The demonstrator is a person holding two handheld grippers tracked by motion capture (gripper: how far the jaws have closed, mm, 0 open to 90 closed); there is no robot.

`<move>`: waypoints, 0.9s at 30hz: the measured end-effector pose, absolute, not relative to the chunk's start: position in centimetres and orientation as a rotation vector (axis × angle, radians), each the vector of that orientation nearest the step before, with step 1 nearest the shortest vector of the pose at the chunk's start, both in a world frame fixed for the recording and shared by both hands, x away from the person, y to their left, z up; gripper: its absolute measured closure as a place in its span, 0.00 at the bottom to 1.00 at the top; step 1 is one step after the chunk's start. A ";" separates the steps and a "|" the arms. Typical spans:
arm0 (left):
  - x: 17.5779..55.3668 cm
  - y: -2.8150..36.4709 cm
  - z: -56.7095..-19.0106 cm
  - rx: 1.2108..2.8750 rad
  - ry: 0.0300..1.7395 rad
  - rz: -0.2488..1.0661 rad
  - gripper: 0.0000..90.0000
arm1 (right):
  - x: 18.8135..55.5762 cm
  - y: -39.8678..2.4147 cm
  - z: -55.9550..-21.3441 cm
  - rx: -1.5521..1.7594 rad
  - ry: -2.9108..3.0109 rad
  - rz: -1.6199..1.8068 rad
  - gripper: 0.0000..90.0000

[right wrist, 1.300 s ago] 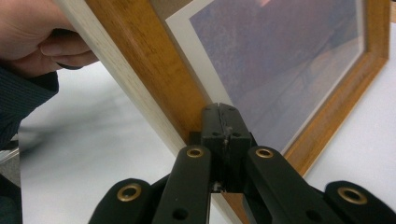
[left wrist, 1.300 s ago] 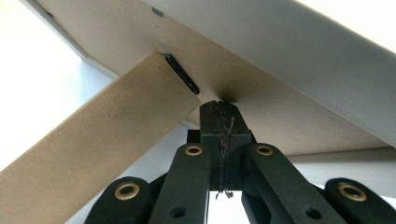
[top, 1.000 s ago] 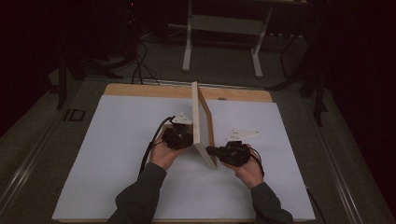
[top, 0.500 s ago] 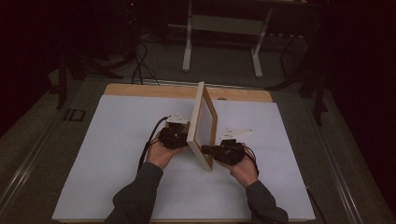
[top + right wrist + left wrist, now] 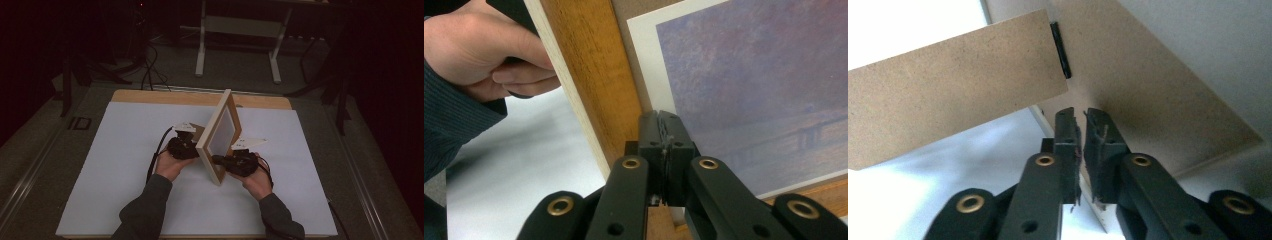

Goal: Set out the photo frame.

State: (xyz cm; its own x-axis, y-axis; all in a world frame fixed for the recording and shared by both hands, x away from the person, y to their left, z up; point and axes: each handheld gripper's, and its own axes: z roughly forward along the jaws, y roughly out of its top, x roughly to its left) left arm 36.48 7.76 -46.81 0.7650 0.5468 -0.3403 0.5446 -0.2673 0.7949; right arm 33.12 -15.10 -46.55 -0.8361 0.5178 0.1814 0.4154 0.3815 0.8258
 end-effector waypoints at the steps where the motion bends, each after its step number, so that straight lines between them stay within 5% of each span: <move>1: 36.4 7.9 -46.8 1.924 0.831 0.002 0.91 | 33.1 -15.1 -46.5 0.854 2.521 1.458 0.98; 27: 34.0 10.6 -45.6 1.919 0.941 0.099 0.61 | 33.1 -17.3 -46.8 0.884 2.509 1.388 0.85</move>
State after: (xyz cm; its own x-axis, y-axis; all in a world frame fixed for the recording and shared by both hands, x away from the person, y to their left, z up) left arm 34.01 10.59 -45.58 0.6989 0.6460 -0.3069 0.5684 -0.2412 0.7866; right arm 33.06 -17.32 -46.81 -0.8175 0.5551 0.1536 0.4252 0.4018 0.8110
